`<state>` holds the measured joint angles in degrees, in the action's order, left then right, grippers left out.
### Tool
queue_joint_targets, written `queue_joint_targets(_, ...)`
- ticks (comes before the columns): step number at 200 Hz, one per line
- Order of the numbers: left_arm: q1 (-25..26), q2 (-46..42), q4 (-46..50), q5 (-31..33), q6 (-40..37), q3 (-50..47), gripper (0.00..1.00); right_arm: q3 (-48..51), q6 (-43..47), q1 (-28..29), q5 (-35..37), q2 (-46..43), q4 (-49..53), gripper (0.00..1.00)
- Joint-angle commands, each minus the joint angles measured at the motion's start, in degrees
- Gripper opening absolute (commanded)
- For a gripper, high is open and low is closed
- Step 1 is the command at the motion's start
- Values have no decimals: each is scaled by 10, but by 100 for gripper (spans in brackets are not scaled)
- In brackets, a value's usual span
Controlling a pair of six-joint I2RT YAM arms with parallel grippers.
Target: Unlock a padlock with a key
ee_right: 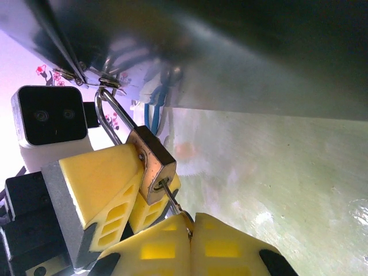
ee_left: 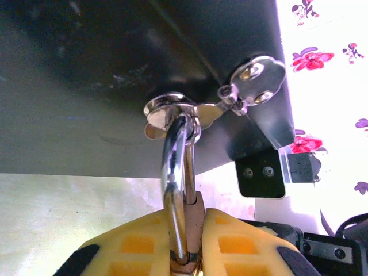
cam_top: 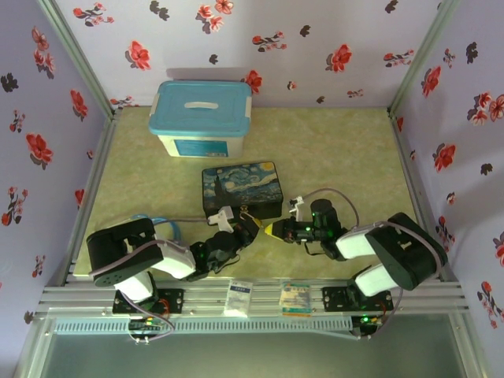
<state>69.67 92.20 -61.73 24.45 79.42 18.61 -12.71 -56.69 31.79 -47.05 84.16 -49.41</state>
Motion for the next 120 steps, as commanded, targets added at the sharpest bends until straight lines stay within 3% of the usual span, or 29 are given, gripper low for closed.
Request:
queue_joint_targets(1, 12, -4, -82, -62, 4, 30, 0, -24, 16, -22, -17, 10, 1, 0)
queue_joint_targets(17, 15, 7, -90, -60, 13, 23, 0, -40, 36, -22, -13, 1, 62, 0)
queue_joint_targets(34, 16, 14, -92, -56, 14, 23, 0, -41, 29, -22, -11, -3, 63, 0)
queue_joint_targets(87, 16, 18, -88, -55, -4, 50, 0, -24, -57, -8, 20, 20, -56, 0)
queue_joint_targets(120, 16, 26, -88, -55, 7, 46, 0, -27, -75, -6, 42, 10, -71, 0)
